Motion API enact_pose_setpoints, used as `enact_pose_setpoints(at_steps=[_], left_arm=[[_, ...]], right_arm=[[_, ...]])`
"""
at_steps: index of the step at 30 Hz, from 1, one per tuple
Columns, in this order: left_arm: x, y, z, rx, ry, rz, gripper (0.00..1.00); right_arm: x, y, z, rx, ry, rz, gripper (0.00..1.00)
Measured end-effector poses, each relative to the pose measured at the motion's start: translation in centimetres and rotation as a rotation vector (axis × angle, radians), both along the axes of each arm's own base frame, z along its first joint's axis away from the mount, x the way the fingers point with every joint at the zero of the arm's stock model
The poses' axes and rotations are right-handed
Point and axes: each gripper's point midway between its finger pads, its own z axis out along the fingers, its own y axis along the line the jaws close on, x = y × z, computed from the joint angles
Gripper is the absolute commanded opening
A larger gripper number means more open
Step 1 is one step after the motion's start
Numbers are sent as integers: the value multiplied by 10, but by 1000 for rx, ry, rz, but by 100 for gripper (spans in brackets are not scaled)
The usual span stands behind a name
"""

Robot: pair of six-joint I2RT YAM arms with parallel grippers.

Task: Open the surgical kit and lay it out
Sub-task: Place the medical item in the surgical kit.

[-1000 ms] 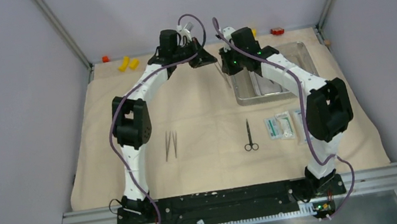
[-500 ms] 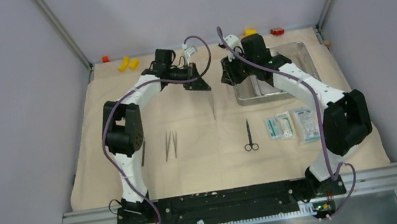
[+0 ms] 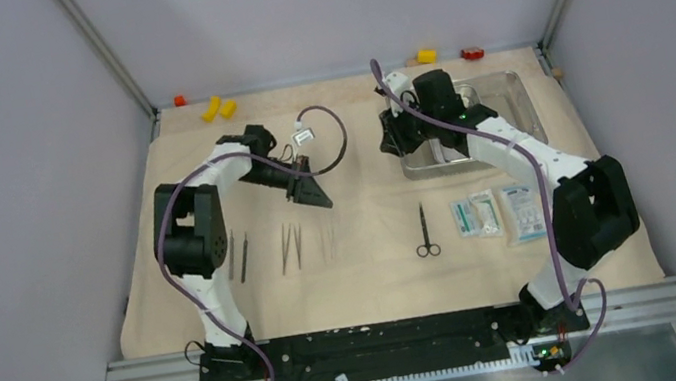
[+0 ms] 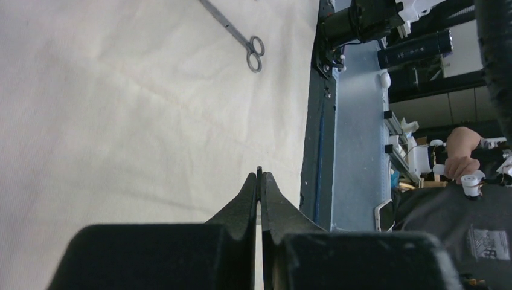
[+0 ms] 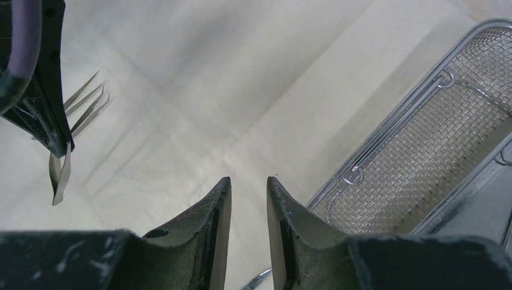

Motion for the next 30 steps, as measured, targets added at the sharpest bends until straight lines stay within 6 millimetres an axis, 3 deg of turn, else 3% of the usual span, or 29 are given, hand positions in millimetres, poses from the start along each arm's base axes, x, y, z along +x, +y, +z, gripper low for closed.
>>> enact_pose_setpoints(at_steps=[7, 23, 30], left_arm=[[-12, 40, -23, 28, 46, 79, 0], [-5, 64, -44, -1, 75, 84, 0], [4, 65, -52, -7, 79, 80, 6]], right_arm=[[1, 0, 2, 5, -14, -3, 26], [-1, -4, -7, -5, -14, -16, 23], [-1, -4, -8, -8, -14, -19, 23]])
